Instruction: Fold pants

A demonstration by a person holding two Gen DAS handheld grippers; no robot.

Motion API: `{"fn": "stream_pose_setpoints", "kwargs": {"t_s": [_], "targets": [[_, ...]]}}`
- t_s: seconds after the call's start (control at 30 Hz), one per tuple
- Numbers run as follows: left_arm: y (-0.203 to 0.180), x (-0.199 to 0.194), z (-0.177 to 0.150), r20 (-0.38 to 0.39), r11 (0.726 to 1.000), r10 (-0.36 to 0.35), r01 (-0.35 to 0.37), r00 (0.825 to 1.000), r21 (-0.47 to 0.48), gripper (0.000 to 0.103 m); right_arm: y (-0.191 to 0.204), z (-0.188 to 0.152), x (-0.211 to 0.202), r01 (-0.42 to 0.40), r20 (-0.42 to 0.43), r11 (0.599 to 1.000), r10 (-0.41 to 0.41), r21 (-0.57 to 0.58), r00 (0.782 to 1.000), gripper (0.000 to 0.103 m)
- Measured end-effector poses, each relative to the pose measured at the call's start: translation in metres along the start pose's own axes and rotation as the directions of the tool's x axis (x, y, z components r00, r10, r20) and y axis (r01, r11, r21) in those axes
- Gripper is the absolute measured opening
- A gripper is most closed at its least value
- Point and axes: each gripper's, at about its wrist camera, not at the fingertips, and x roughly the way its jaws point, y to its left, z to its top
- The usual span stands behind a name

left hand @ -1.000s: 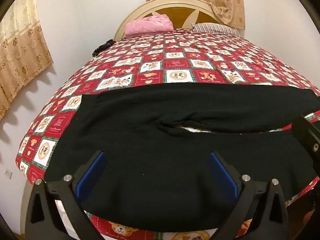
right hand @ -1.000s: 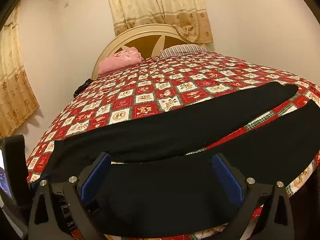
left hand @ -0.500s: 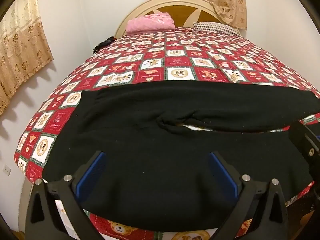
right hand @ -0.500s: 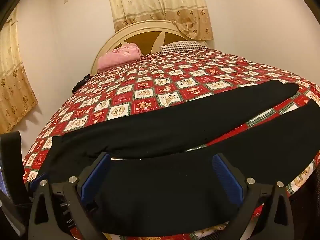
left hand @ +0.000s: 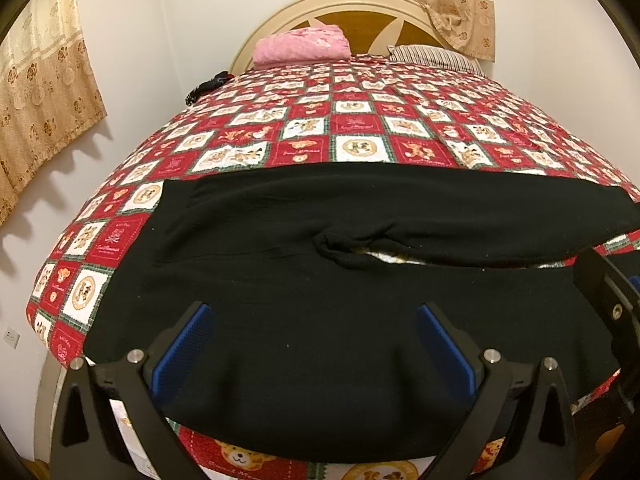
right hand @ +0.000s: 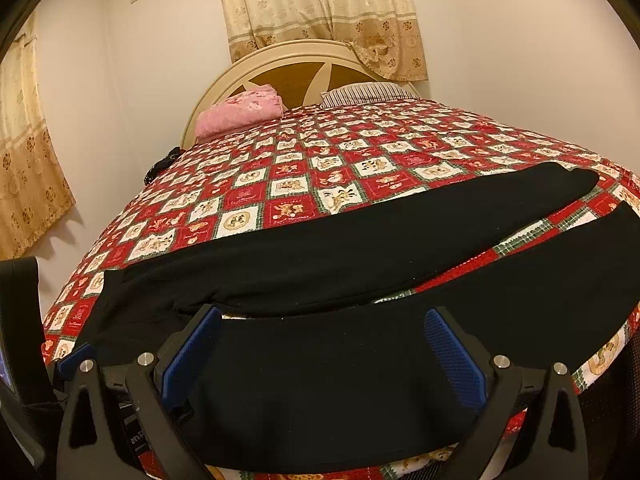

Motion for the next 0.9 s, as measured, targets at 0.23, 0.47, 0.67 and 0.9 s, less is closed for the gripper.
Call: {"fn": "stream_pose_setpoints", "kwargs": {"t_s": [0.23, 0.47, 0.67, 0.9], "targets": [[-0.0015, -0.0004, 0.0001, -0.002, 1.000, -0.001, 0.001, 1.000, -0.001, 0.103, -0.0015, -0.0001, 0.0014, 0.003, -0.007, 1.000, -0.003, 0.005, 1.000, 0.102], [-0.0025, -0.0006, -0.0002, -0.003, 1.000, -0.002, 0.002, 1.000, -0.002, 0.103, -0.0027, -0.0008, 0.0021, 0.004, -0.012, 1.000, -0.004, 0.008, 1.000, 0.102], [-0.0040, -0.0015, -0.0012, -0.003, 1.000, -0.003, 0.003, 1.000, -0.006, 0.103, -0.0024, -0.0017, 0.0021, 0.002, -0.013, 1.000, -0.002, 0.012, 1.000, 0.102], [-0.0045, -0.0008, -0.0036, -0.005, 1.000, -0.006, 0.006, 1.000, -0.009, 0.103, -0.0024, -0.0025, 0.0011, 0.003, -0.016, 1.000, -0.002, 0.011, 1.000, 0.102]]}}
